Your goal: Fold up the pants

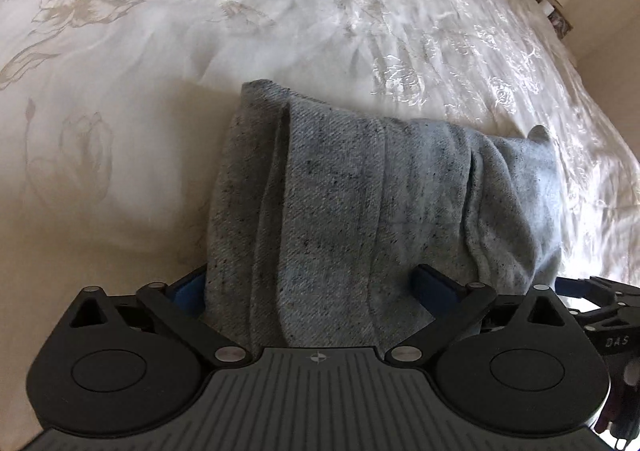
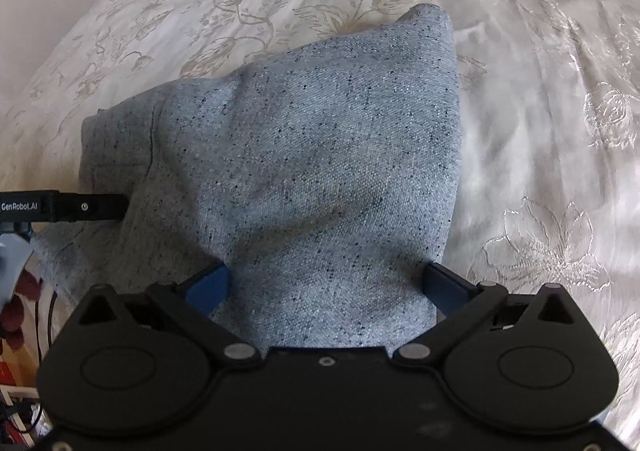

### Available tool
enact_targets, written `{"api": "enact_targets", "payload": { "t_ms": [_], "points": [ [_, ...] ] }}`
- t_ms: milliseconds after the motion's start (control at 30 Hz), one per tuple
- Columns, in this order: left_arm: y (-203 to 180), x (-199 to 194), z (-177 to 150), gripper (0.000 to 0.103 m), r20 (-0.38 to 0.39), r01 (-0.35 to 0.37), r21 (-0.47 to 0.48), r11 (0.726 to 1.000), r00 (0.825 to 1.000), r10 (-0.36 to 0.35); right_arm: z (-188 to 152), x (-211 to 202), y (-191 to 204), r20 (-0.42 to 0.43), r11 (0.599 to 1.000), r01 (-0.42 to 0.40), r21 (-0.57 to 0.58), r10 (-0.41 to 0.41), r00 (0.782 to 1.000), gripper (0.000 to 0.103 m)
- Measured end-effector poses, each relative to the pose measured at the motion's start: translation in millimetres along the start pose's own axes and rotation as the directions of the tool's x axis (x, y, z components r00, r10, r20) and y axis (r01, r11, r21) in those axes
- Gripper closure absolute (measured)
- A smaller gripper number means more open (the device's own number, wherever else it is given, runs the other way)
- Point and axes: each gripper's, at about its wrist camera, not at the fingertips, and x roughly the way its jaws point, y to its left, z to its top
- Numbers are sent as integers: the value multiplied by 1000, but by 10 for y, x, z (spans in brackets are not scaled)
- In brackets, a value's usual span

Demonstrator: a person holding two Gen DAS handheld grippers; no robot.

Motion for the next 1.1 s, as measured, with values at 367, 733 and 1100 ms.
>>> {"api": "enact_targets", "payload": {
  "t_ms": [367, 733, 1100],
  "points": [
    [-169, -200, 44, 67, 20, 33, 37, 999, 999, -34, 101, -124, 77, 43, 990, 32, 136, -38, 998, 71],
    [-149, -981, 347, 77, 197, 35, 198, 980, 978, -74, 348, -901, 814, 202, 994, 31, 102, -52, 978, 90],
    [791, -1584, 1382, 77, 373, -94, 168, 981, 927, 25, 1743, -473, 1820, 334, 993, -91, -82, 113, 936, 90]
  ]
}}
